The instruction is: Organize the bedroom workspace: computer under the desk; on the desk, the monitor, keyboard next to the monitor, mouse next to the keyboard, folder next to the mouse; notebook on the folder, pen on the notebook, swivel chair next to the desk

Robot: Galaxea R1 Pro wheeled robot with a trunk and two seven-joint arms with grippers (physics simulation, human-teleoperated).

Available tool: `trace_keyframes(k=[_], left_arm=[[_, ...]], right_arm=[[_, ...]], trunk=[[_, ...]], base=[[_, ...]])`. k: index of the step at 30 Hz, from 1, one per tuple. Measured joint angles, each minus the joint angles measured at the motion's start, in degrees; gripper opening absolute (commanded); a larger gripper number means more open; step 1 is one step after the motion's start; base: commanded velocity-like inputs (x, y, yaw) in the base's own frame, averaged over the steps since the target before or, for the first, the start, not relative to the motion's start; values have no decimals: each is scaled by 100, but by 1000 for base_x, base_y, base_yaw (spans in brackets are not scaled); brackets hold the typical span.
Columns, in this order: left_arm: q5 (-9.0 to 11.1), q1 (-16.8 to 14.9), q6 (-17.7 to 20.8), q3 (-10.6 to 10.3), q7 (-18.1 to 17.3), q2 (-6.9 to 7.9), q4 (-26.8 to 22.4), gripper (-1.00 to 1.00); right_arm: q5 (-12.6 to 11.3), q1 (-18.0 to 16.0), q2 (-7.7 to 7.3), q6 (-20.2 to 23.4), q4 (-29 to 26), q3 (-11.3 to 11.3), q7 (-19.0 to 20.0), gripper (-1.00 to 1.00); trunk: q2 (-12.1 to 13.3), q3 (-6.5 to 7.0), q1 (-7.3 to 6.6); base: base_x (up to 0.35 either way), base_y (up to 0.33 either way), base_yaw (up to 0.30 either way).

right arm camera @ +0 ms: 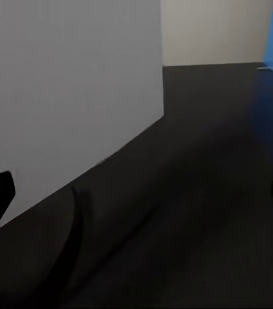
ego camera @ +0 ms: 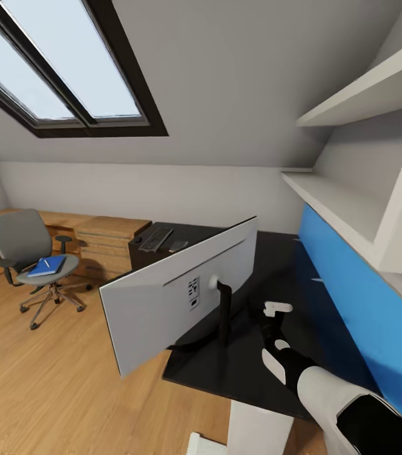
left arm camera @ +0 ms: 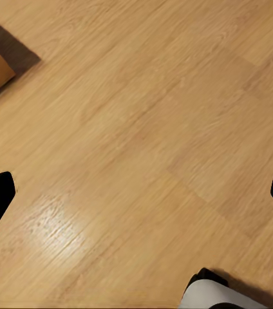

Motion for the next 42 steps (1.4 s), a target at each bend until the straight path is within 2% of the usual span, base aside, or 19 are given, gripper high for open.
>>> trace_keyframes(k=[16, 21, 27, 29, 35, 38, 42], left_arm=[[-3, 0, 0, 0, 0, -1, 0, 100], [-10, 1, 0, -1, -7, -14, 0, 100], [-10, 1, 0, 0, -8, -18, 0, 100], [-10, 0, 0, -1, -8, -18, 0, 100], [-10, 0, 4, -4, -8, -24, 0, 100], [-14, 1, 1, -8, -8, -27, 0, 100], [-23, 2, -7, -14, -14, -28, -1, 100]], right_arm=[[23, 0, 19, 9, 34, 19, 12, 100], [60, 8, 62, 8, 100, 47, 60, 100], [207, 52, 172, 8, 111, 52, 96, 100], [258, 68, 286, 9, 112, 56, 123, 100], [326, 77, 462, 29, 173, 51, 138, 100], [709, 102, 549, 31, 234, 56, 129, 100], [834, 138, 622, 19, 240, 53, 123, 100]], trunk=[[-1, 0, 1], [0, 0, -3], [-1, 0, -3], [-1, 0, -4], [-1, 0, -4], [0, 0, -4], [0, 0, -5]], base=[[-335, 19, 0], [-125, 41, 0], [-20, 7, 0], [-5, 2, 0], [-1, 0, 0], [7, 29, 0], [94, 164, 0]])
